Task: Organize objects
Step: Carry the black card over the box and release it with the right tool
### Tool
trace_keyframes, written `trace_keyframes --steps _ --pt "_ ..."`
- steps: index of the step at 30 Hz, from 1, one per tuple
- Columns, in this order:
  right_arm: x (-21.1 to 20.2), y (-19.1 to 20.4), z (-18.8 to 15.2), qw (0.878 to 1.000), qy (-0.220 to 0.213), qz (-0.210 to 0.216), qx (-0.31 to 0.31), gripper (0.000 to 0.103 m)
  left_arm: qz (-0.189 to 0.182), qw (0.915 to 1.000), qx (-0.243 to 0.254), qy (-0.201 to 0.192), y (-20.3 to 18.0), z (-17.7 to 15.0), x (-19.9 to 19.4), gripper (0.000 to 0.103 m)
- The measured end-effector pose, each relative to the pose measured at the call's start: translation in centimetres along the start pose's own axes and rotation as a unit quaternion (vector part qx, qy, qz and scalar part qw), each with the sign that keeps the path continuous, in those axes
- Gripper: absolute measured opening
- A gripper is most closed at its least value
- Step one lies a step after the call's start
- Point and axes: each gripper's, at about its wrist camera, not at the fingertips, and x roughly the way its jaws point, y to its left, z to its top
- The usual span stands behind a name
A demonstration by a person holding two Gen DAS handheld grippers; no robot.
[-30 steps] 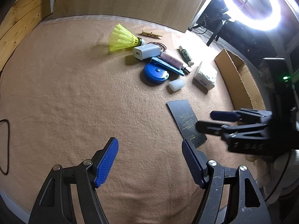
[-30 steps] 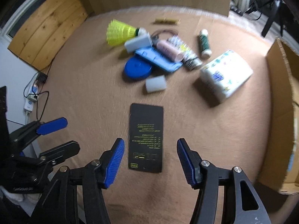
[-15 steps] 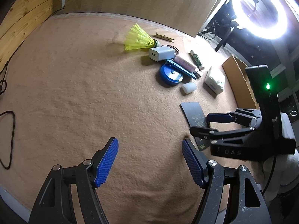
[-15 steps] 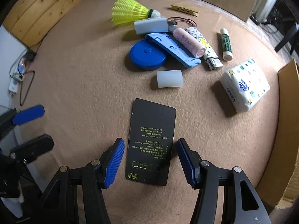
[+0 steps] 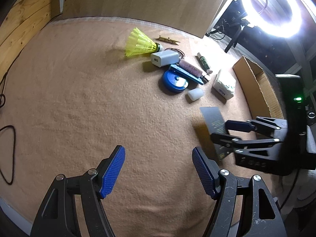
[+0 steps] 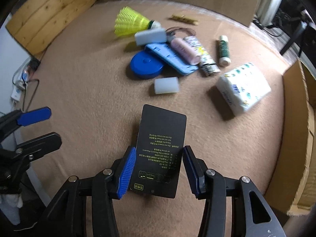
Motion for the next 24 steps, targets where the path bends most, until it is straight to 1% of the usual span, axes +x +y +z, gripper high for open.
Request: trace_keyframes --steps 4,6,9,13,19,24 --pt "-2.8 -2.3 -0.2 0.999 -0.032 0.011 0.025 0.045 0.001 1.0000 0.009 0.000 -0.7 0.4 0.1 0.074" --pt "-4.4 -3.8 0.5 0.998 -0.051 0.008 0.039 0.045 0.003 0.9999 0.014 0.000 -1.2 0.5 0.2 0.074" --pt "-6.6 -6.1 -0.1 0.995 -0.077 0.005 0.066 0.045 0.002 0.9998 0.022 0.002 -2.0 0.8 0.5 0.074" --pt "-9.0 -9.8 -1.3 0.990 -0.103 -0.011 0.101 0.045 0.002 0.9995 0.032 0.005 -3.0 1.0 0.9 0.074" --pt "-10.1 -14.4 -2.7 0.982 -0.116 -0.030 0.149 0.045 0.003 0.9989 0.046 0.008 -4.6 1.5 1.5 0.074" --pt "-10.0 -18.1 -3.3 0.975 -0.122 -0.053 0.178 0.045 0.002 0.9985 0.053 0.010 -5.8 1.8 1.8 0.074"
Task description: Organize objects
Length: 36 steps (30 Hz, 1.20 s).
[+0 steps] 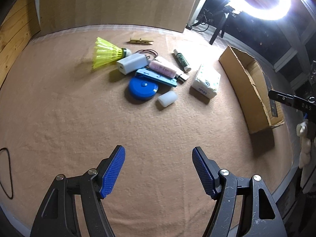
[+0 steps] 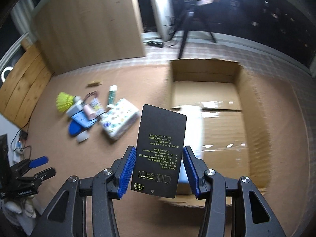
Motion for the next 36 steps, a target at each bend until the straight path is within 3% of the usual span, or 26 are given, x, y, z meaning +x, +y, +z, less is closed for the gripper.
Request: trace_keyframes --steps 11,14,17,26,36 --pt "0.5 -3.9 0.6 0.999 -0.008 -0.029 0.025 0.046 0.002 1.0000 0.005 -0.001 -1.3 0.9 0.6 0.074" --pt "0.5 -3.7 0.7 0.999 -0.008 -0.039 0.018 0.055 0.004 1.0000 0.005 -0.002 -1.3 1.3 0.6 0.074" --pt "0.2 -3.4 0.9 0.999 -0.014 -0.036 0.019 0.055 0.012 0.9999 0.006 -0.005 -1.0 1.8 0.6 0.074" --pt "0.3 -0.6 3.1 0.999 -0.022 0.026 0.010 0.055 0.044 0.9986 0.004 -0.028 0.7 6.3 0.0 0.074" --pt "3.5 5.1 7.6 0.994 -0.003 0.112 0.009 0.055 0.031 0.9987 -0.004 -0.040 2.9 12.4 0.8 0.073"
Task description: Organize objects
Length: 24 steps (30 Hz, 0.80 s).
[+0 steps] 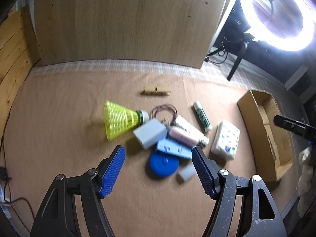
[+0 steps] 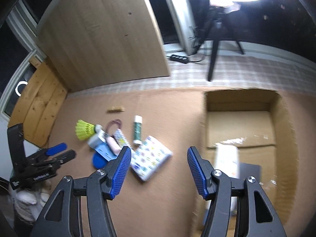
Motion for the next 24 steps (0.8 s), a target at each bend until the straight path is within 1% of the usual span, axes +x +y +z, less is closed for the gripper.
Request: trace_keyframes --steps 2,4,5,7,10,12,16,17,22,24 --pt "1.4 0.9 0.8 1.000 0.009 0.017 0.003 0.054 0.002 1.0000 0.002 0.001 0.2 1.0 0.7 0.070" --pt "2.7 1.8 1.4 0.999 0.020 0.032 0.006 0.051 0.000 1.0000 0.002 0.006 0.4 1.9 1.6 0.063" --pt "3.6 2.2 1.7 0.999 0.028 0.039 0.006 0.048 0.000 1.0000 0.000 0.008 0.5 2.1 2.0 0.061" --pt "5.3 3.0 2.1 0.998 0.043 0.048 0.007 0.045 -0.005 0.9999 -0.007 0.014 1.0 2.8 3.0 0.054" --pt "8.0 4.1 2.6 0.996 0.068 0.057 0.006 0.038 -0.017 0.9994 -0.016 0.027 1.5 3.5 4.5 0.047" --pt "9.8 4.7 2.8 0.995 0.081 0.060 0.007 0.034 -0.021 0.9990 -0.021 0.034 1.7 3.7 5.4 0.044" --pt "12.8 5.4 3.0 0.993 0.102 0.063 0.014 0.030 -0.031 0.9978 -0.037 0.046 2.0 4.3 7.2 0.035" --pt "13.4 5.5 3.1 0.992 0.107 0.064 0.018 0.029 -0.030 0.9977 -0.040 0.046 2.0 4.3 7.5 0.033" --pt "15.5 5.7 3.2 0.991 0.121 0.057 0.025 0.025 -0.036 0.9965 -0.052 0.055 2.4 4.8 9.0 0.024" --pt "16.0 5.8 3.3 0.990 0.126 0.056 0.026 0.025 -0.040 0.9961 -0.054 0.058 2.4 5.1 9.4 0.023"
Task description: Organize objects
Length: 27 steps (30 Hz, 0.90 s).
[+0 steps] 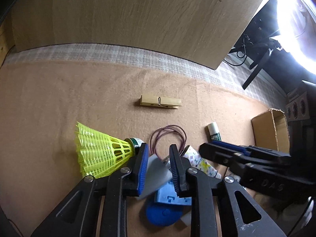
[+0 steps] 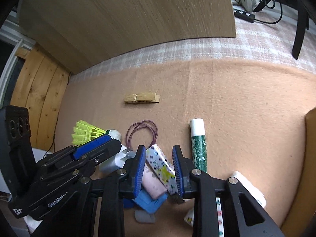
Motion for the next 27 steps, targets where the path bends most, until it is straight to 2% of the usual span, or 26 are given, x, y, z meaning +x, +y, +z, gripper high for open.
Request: trace_keyframes --steps 3,5,8,12,17,27 --pt "0.7 0.2 0.0 1.000 0.005 -0.006 -0.002 0.024 0.003 1.0000 0.005 0.006 -0.3 0.2 0.8 0.023" --pt "1.2 0.4 -0.1 1.000 0.012 -0.011 -0.004 0.022 0.009 0.9998 0.011 0.013 -0.5 0.1 1.6 0.019" --pt "1.3 0.6 -0.6 1.000 0.010 -0.014 -0.013 0.022 0.004 0.9997 0.000 0.022 0.1 -0.3 2.5 0.018" --pt "1.1 1.1 -2.0 0.999 0.018 -0.020 -0.034 0.022 0.001 0.9998 0.007 0.017 0.1 -1.3 2.4 0.018" --pt "0.5 1.6 -4.8 0.998 0.019 -0.020 -0.055 0.021 -0.006 0.9993 0.033 0.019 -0.7 -3.9 1.9 0.017" --pt "-2.1 1.5 -12.9 0.993 0.012 -0.041 -0.107 0.021 -0.004 0.9976 0.069 0.007 -2.2 -10.9 0.1 0.016"
